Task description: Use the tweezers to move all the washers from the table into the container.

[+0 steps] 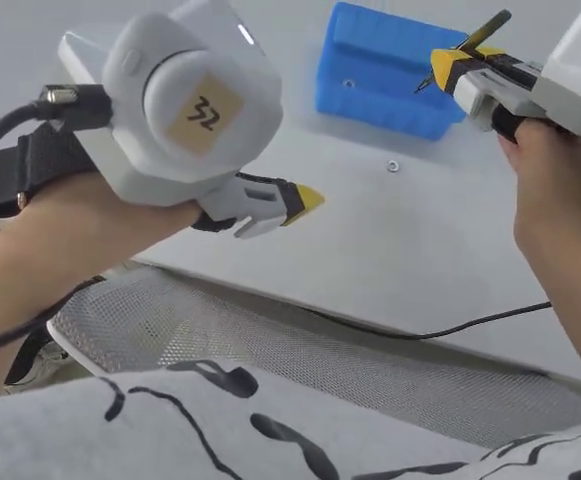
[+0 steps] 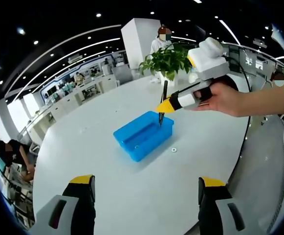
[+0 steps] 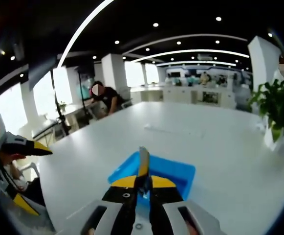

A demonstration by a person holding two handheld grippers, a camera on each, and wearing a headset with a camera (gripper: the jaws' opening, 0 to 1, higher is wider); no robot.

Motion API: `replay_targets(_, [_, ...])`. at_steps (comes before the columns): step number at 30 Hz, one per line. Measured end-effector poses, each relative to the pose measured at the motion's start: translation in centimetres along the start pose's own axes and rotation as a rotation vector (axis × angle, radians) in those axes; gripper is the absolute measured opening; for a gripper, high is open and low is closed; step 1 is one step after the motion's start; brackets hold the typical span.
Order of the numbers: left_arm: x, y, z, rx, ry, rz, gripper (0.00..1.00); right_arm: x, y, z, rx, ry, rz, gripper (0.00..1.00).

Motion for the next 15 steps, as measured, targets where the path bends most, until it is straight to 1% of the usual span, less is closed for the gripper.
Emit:
replay_targets(2, [0.0, 0.0, 0.0, 0.0, -0.003, 0.0, 0.89, -0.2, 0.2, 0.3, -0.009, 0.005, -0.001, 0.05])
replay_targets(8, [-0.1, 0.1, 0.0, 0.0, -0.005, -0.003, 0.89, -0.7, 0.7, 2.2, -0.047, 0.0, -0.008, 0.05])
replay_targets(15, [-0.2, 0.0, 0.1, 0.001, 0.002, -0.004, 0.88, -0.6, 0.3, 4.8, -0.1, -0.017, -0.012, 0.05])
Point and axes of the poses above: the centre of the closed fingertips' face, and the gripper's own axes: y roughly backward along the fingers, x roughly to its right, z roughly out of its underside, the point moved 3 cm from there along y, roughly backward along the fingers, and after that the axes turned 9 degrees about x, right-handed, at the moved point
